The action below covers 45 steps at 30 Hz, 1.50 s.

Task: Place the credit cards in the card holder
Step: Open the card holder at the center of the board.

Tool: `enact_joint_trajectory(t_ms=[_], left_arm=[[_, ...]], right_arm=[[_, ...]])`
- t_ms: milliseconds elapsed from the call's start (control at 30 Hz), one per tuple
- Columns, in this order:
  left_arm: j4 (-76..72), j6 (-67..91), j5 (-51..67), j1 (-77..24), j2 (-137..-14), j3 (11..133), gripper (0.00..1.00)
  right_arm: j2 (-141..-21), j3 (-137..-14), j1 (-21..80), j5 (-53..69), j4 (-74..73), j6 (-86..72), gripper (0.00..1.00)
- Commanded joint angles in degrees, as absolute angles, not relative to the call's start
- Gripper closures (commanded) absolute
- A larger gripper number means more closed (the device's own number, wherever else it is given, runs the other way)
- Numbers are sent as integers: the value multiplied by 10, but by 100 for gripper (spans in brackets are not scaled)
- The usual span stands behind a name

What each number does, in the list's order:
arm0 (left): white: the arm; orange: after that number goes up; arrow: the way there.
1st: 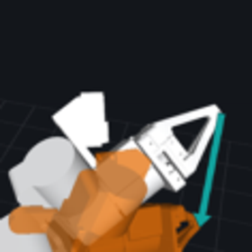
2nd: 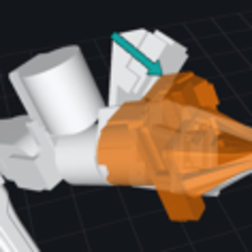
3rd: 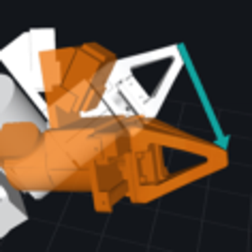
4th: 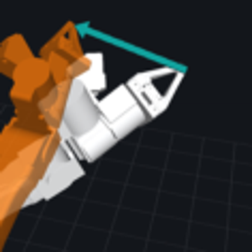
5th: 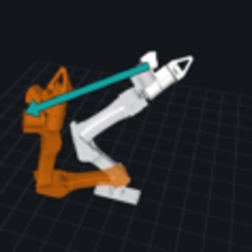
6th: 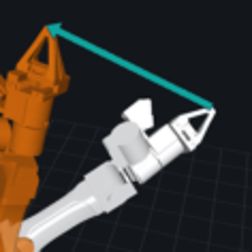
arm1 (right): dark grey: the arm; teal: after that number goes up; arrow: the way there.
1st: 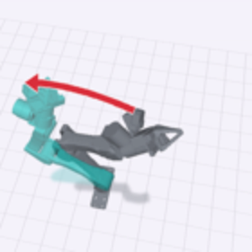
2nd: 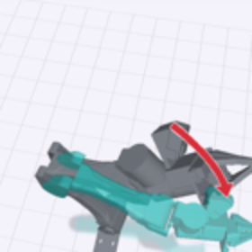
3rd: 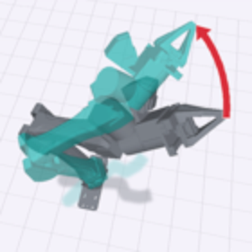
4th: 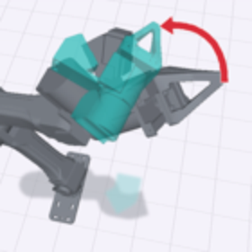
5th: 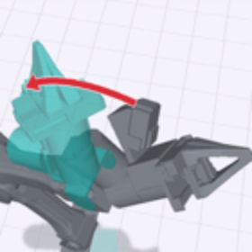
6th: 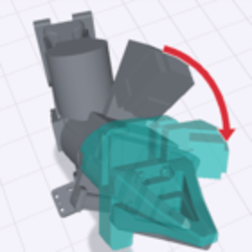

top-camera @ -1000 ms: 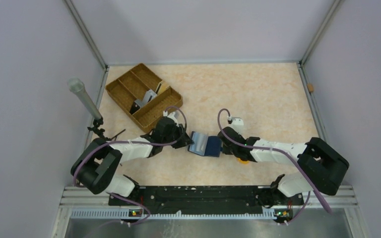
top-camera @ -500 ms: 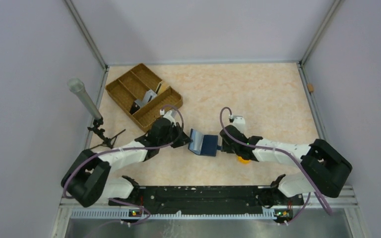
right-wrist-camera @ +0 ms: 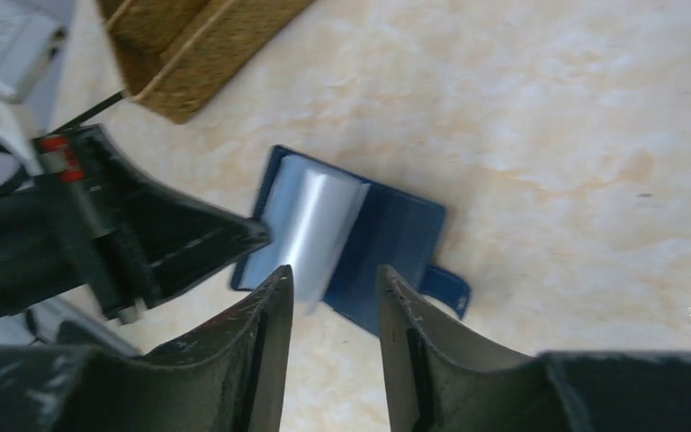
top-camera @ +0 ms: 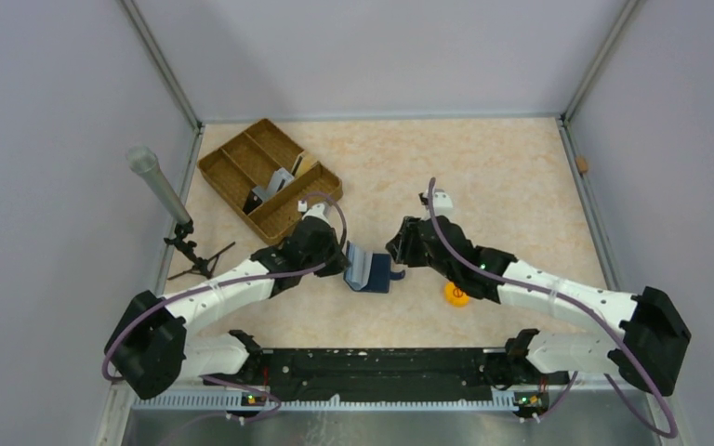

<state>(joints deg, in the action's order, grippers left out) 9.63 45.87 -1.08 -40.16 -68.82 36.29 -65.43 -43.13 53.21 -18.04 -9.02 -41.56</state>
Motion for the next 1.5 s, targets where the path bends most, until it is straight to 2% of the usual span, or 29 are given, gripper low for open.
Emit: enact_joint_trajectory(t_ms=[0, 233, 467, 733, 967, 1067, 1167, 1367, 1467], left_arm=[[123, 459, -49, -413, -697, 392, 100], [93, 479, -28, -412, -703, 370, 100], [80, 485, -24, -412, -695, 359, 100], [73, 493, -34, -412, -674, 341, 100], [75, 495, -49, -412, -669, 335, 100], [76, 497, -51, -412, -669, 335, 100], [74, 498, -52, -412, -670, 335, 100], [70, 500, -47, -411, -670, 335, 100], [69, 502, -47, -411, -669, 335, 100]], right_arm=[[-688, -446, 556, -118, 10, -441, 65], [-787, -419, 561, -47, 161, -523, 78], [-872, -419, 560, -23, 220, -561, 83], [-930, -396, 552, -65, 185, -587, 88], [-884, -359, 547, -150, 81, -574, 88], [-842, -347, 547, -204, 23, -559, 86], [-801, -343, 547, -237, -21, -543, 80], [-719, -380, 562, -238, -52, -482, 68], [-713, -414, 569, -197, -39, -452, 64]])
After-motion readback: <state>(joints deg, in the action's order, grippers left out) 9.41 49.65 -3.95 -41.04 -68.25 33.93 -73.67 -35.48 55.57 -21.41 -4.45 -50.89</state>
